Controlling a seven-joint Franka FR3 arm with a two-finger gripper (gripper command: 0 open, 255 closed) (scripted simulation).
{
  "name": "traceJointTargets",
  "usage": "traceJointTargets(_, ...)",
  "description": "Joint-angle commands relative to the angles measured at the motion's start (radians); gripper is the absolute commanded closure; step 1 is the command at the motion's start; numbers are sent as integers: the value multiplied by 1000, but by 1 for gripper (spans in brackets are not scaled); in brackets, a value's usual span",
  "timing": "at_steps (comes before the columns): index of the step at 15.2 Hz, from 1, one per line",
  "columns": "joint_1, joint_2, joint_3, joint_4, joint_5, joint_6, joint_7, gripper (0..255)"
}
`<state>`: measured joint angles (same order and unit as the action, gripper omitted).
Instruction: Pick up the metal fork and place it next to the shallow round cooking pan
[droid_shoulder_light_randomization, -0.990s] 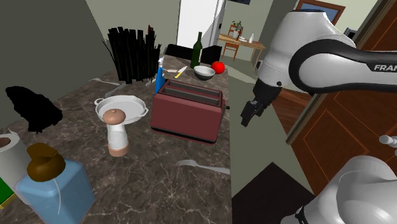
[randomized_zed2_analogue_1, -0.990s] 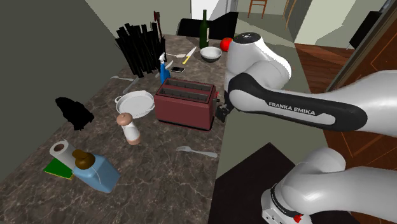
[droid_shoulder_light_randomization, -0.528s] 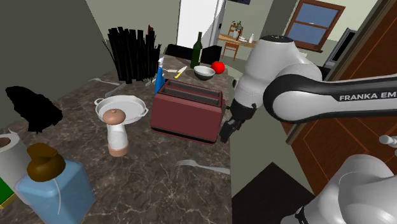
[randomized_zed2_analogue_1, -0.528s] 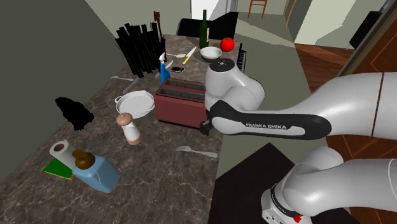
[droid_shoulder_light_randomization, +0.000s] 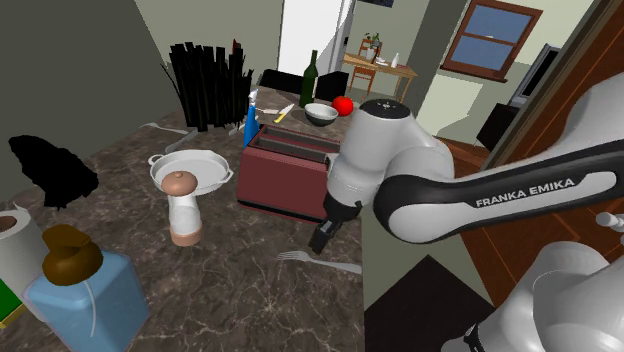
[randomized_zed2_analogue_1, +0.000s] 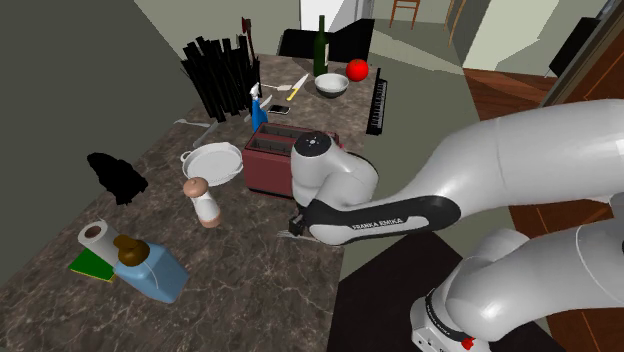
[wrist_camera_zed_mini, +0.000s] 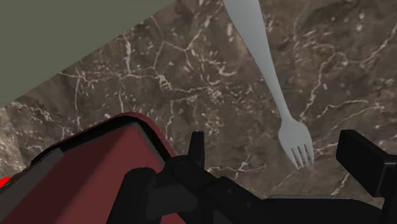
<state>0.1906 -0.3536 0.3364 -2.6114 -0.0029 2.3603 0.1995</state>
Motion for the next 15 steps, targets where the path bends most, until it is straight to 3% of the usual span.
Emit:
traceJointTargets(1,5,74,38,10,-24,70,32,0)
traceJointTargets(10,-25,223,78,4,-123,219,109,0)
traceJointTargets(15,-27,232,78,3,-131,227,115,0)
